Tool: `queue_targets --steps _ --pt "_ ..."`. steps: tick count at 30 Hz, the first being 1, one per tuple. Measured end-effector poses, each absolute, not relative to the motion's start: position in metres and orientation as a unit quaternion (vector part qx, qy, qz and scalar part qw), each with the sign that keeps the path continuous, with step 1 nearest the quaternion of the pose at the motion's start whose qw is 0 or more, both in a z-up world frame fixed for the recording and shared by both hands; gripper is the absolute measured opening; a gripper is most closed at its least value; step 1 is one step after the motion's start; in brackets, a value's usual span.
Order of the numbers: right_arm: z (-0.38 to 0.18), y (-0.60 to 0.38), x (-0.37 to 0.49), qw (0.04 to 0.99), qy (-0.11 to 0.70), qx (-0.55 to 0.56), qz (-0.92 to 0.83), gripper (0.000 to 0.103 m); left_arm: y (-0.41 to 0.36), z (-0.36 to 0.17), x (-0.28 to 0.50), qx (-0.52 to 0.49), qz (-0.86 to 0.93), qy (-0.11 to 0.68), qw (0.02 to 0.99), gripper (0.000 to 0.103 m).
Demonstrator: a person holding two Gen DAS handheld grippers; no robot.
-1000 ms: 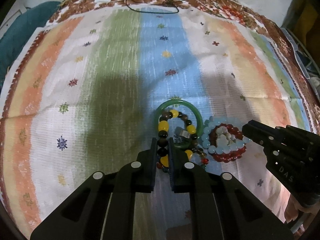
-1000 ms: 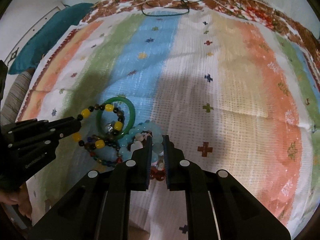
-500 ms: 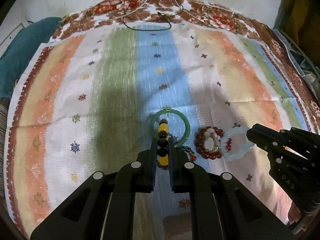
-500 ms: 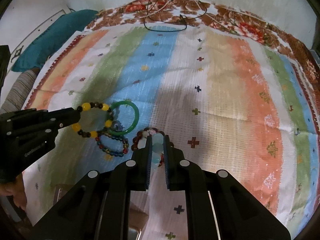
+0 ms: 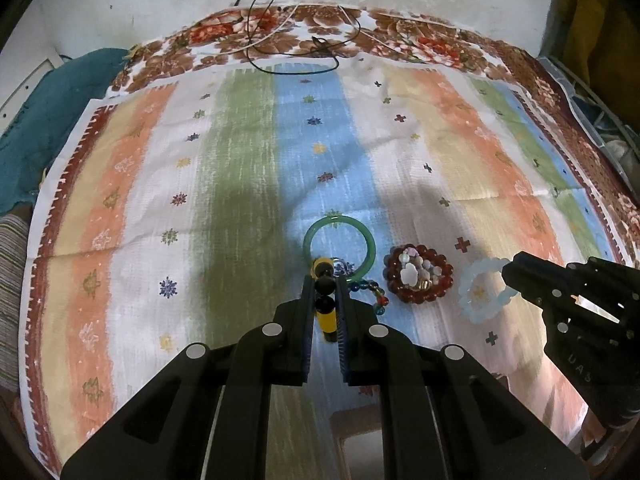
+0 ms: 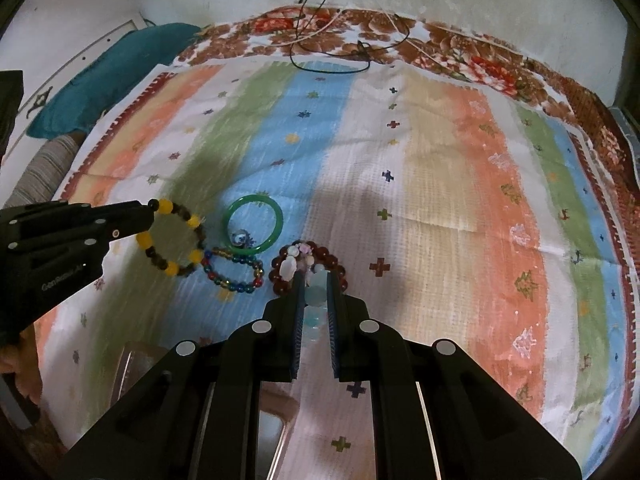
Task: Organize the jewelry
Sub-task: 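Carry both bracelets to the silver tin and lower them inside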
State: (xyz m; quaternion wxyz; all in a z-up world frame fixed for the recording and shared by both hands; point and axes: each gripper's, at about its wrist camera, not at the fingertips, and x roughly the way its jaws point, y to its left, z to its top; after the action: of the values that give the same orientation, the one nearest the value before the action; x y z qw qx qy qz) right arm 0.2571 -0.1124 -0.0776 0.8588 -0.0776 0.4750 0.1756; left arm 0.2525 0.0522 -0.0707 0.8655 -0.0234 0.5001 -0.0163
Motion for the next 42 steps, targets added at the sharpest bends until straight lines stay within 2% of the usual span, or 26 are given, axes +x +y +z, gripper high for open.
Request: queue_targets --steps 42 --pt "-0.020 -0.116 0.165 0.891 0.403 -0.086 0.193 0.012 0.019 -0.001 0.145 -0.052 -0.058 0.433 0.898 0.010"
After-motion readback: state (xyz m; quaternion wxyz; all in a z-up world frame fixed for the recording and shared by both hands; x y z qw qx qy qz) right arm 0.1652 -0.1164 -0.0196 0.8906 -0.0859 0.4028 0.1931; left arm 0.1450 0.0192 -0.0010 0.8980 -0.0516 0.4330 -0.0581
